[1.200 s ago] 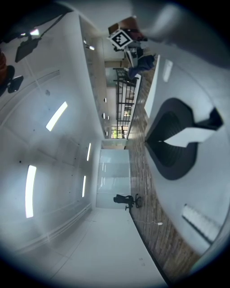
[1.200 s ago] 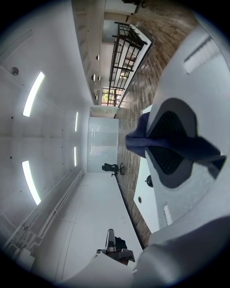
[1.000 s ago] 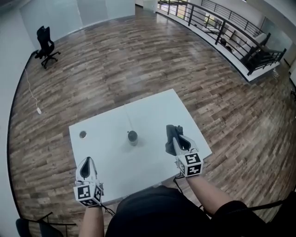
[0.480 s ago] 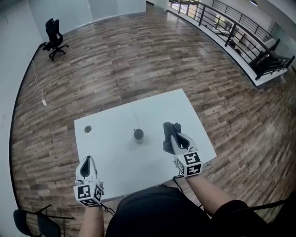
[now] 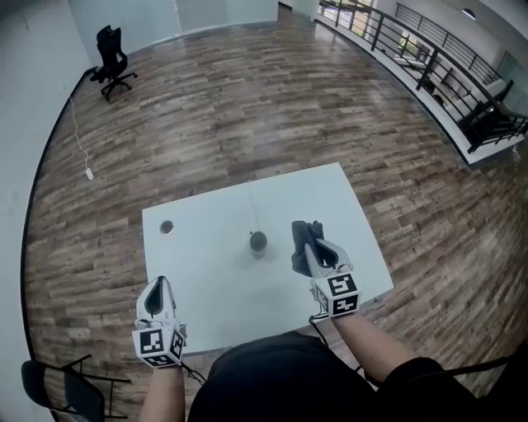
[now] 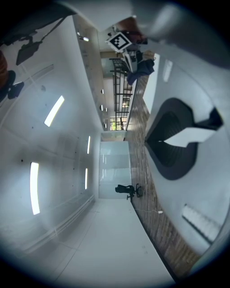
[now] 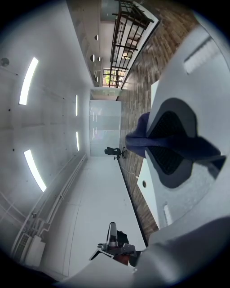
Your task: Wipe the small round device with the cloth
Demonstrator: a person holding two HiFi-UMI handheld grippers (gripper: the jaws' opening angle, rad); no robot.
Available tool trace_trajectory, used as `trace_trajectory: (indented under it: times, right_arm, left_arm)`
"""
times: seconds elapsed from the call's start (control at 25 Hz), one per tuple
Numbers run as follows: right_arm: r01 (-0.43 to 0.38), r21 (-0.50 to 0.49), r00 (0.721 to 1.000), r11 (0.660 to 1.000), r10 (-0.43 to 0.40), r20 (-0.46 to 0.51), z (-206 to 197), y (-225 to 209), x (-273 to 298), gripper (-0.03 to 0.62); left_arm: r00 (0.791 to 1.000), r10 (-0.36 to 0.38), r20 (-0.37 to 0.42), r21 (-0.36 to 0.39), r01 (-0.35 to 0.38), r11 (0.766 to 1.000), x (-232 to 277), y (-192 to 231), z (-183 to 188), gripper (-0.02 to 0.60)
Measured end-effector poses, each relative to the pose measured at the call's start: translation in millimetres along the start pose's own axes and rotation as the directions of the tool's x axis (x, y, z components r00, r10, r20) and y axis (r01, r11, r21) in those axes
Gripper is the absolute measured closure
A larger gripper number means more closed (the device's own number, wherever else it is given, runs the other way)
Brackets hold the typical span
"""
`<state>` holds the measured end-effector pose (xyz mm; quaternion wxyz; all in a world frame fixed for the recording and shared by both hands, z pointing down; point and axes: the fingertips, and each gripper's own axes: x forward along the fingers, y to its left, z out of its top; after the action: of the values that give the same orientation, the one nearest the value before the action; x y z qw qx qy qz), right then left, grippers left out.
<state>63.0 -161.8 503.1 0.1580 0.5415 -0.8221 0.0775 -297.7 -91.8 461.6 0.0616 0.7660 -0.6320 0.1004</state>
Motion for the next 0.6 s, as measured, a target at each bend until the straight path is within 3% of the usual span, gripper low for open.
trace_trajectory:
  times: [0.6]
  right_arm:
    - [-0.038, -0.007, 0.999, 0.999, 0.038, -0.020, -5, 13, 10, 0.537]
  left_arm:
    - [1.000, -0.017, -0.008, -0.027, 0.017, 0.999, 2, -3, 1, 0.574]
